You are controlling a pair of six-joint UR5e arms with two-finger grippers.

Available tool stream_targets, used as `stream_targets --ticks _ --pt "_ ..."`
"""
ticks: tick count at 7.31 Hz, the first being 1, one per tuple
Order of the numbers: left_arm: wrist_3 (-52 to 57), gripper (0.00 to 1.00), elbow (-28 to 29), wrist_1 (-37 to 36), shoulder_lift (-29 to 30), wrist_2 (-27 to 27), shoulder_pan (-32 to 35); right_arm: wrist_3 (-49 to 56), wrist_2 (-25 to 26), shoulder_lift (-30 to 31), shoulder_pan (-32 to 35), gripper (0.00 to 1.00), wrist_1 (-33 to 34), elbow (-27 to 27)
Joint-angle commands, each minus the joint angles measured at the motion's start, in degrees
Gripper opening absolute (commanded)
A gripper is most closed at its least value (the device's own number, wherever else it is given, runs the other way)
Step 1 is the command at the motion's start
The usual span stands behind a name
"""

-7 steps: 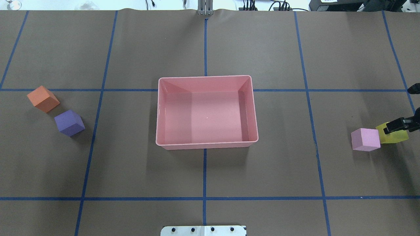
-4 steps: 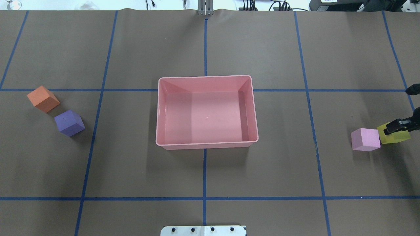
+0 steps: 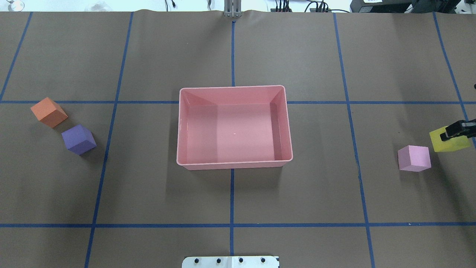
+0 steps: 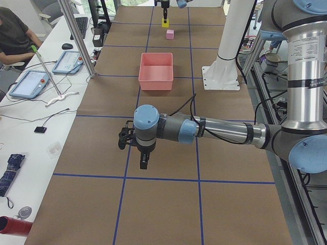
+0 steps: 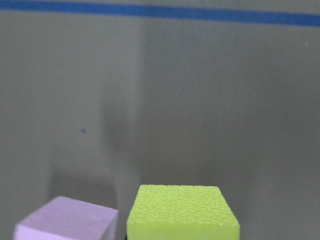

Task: Place blocks into pink bin with both arms
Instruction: 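Carry yellow cube over bin with right gripper while left reaches purple cube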

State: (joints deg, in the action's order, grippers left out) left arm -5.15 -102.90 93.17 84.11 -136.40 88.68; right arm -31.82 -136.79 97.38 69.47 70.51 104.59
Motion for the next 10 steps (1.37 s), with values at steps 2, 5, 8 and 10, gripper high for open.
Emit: stream_targets --ticks 2,5,8,10 --pt "-1.52 1.0 -0.02 1.83 0.09 -3.08 -0.52 -7.4 -0.67 -16.2 0.16 0.0 22.36 8.96" --pt "-23.71 1.0 0.15 14.74 2.18 -2.39 -10.33 -36.48 6.14 -32.73 -15.71 0.0 22.57 8.8" --pt "-42.65 1.0 -0.02 14.67 7.38 -1.33 -18.88 -50.59 20.47 -42.77 -30.76 0.0 22.39 4.42" --pt "-54.31 1.0 -0.02 14.59 9.84 -0.71 -23.8 -50.88 22.43 -46.22 -33.51 0.0 22.39 -0.59"
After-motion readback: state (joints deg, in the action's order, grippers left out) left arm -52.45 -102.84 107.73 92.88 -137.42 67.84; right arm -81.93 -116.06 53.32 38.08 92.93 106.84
